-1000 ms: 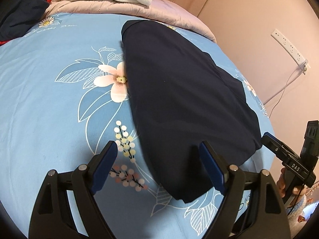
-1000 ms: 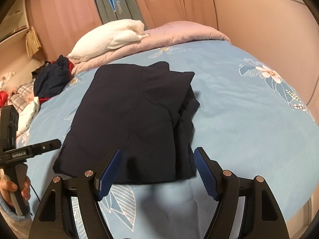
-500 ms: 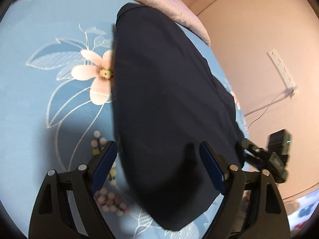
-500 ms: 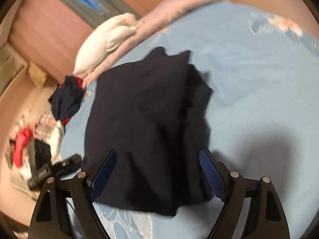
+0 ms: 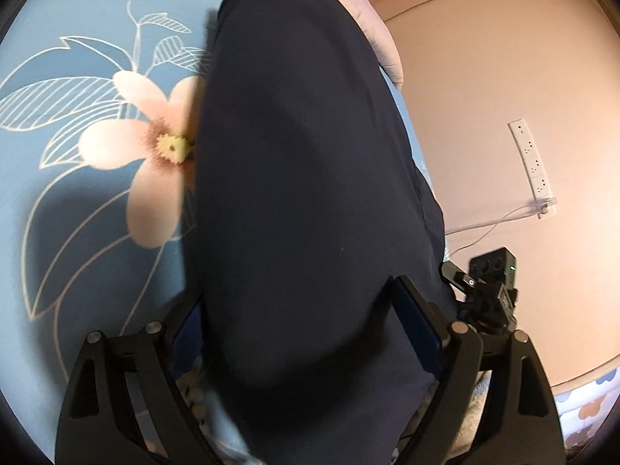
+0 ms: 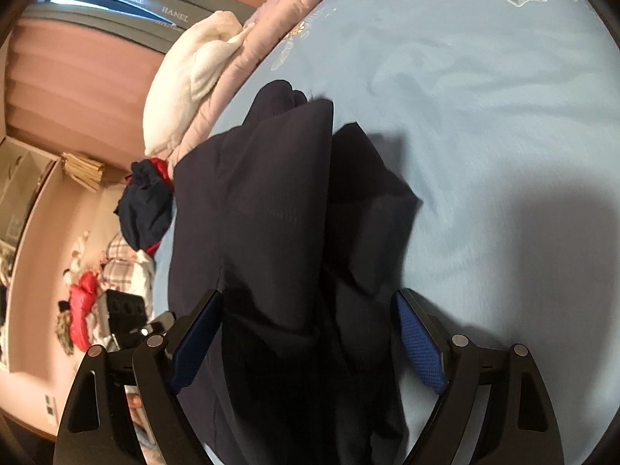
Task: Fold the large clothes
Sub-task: 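Grasp the folded jacket with both grippers and lift it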
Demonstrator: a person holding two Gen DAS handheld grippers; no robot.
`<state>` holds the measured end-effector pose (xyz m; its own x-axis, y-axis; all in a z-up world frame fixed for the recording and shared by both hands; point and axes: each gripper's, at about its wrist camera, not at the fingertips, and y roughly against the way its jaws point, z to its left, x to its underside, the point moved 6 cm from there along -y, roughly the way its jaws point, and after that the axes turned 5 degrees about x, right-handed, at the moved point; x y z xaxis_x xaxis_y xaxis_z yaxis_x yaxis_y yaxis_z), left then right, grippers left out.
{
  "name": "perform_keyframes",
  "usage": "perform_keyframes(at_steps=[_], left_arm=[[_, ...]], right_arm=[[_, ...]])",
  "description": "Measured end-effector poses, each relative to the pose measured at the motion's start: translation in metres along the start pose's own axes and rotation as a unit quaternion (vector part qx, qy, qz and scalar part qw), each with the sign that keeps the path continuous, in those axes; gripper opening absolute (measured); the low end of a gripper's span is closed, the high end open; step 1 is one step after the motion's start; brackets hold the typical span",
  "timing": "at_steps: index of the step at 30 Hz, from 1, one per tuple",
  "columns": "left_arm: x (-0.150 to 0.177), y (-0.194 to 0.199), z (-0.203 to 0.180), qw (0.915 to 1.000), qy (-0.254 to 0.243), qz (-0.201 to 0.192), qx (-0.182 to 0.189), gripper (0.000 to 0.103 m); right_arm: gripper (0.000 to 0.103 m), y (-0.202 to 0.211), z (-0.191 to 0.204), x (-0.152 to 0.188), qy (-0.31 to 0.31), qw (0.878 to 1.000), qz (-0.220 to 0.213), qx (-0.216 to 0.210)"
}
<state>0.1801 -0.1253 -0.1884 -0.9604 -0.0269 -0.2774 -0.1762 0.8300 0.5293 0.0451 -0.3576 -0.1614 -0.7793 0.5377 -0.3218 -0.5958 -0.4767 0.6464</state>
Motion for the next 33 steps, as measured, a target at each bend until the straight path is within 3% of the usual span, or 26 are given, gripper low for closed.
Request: perform_keyframes(at_steps=[7,17,20,22,24,28,33], left_arm=[[-0.006,-0.012,-0.008,0.9998,-0.011,0.013,0.008,0.101],[-0.008,-0.031,-0.014,0.9987,-0.040,0.032,-0.009,0.101],[-0.010,-0.033,-0.014,0.9988,-0.034,0.036,0.001,0.101],[-0.006,-0.031,-0.016,0.9989,-0.033,0.034,0.002,0.101],[-0.001,-0.032,-0.019,0.9984,-0.047,0.027,-0.019,0.097],[0.006,-0.030,-0.025,0.9962,-0.063,0.005,-0.060,0.084],[0.016,-0.022,-0.038,0.9916,-0.091,-0.021,-0.090,0.072]], right_arm=[[0.091,-0.014,0.011,-0.001,0.015,0.998,0.033,-0.044],[0.088,-0.037,0.029,-0.012,0.048,0.997,0.023,-0.057],[0.079,-0.035,0.030,-0.011,0.059,0.997,0.012,-0.044],[0.061,-0.034,0.030,-0.007,0.064,0.997,0.011,-0.038],[0.049,-0.030,0.036,-0.001,0.086,0.996,-0.001,-0.026],[0.039,-0.025,0.056,0.008,0.135,0.990,-0.030,0.023],[0.032,-0.016,0.080,0.019,0.183,0.979,-0.070,0.057]])
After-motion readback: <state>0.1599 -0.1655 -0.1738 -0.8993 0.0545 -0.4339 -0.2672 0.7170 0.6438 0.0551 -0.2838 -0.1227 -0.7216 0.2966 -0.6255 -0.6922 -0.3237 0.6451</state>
